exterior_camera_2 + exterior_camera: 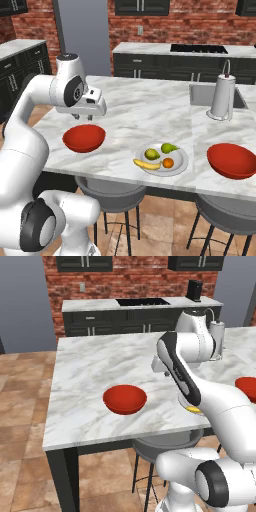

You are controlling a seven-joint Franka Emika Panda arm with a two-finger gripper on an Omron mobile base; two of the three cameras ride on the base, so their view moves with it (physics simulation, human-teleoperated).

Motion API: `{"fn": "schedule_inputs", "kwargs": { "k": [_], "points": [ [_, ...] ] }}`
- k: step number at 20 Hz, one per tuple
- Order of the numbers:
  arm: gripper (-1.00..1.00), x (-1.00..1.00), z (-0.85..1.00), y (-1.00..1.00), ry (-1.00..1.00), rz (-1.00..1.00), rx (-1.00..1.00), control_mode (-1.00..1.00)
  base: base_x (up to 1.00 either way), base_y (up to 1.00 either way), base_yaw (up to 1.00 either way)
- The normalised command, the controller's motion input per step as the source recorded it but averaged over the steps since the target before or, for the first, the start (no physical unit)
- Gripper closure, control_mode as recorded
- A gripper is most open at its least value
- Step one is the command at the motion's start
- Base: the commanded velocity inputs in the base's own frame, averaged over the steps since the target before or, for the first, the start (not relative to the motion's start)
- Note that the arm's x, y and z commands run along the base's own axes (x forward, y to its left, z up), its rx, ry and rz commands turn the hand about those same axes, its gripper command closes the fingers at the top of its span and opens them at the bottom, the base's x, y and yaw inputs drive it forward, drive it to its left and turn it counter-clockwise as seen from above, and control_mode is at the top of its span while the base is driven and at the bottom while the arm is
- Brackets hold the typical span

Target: Take the fruits from the plate on the dining counter and place two fruits in each bowl.

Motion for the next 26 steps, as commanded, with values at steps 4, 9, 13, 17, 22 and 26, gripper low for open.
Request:
{"fn": "schedule_inputs", "kwargs": {
  "k": [4, 9, 13, 17, 22, 26],
  "points": [
    [-1.00, -0.11, -0.04, -0.05, 0.00, -0.01, 0.00, -1.00, 0.00, 0.00, 0.00],
    [-1.00, -0.32, -0.23, -0.37, 0.01, -0.19, 0.01, -1.00, 0.00, 0.00, 0.00],
    [-1.00, -0.24, -0.32, -0.56, 0.04, -0.38, 0.00, -1.00, 0.00, 0.00, 0.00],
    [-1.00, -0.05, -0.37, -0.61, 0.04, -0.51, 0.00, -1.00, 0.00, 0.00, 0.00],
    [-1.00, 0.00, -0.38, -0.65, 0.02, -0.38, 0.00, -1.00, 0.00, 0.00, 0.00],
    [-1.00, 0.01, -0.44, -0.59, 0.02, -0.23, 0.00, -1.00, 0.00, 0.00, 0.00]
  ]
}}
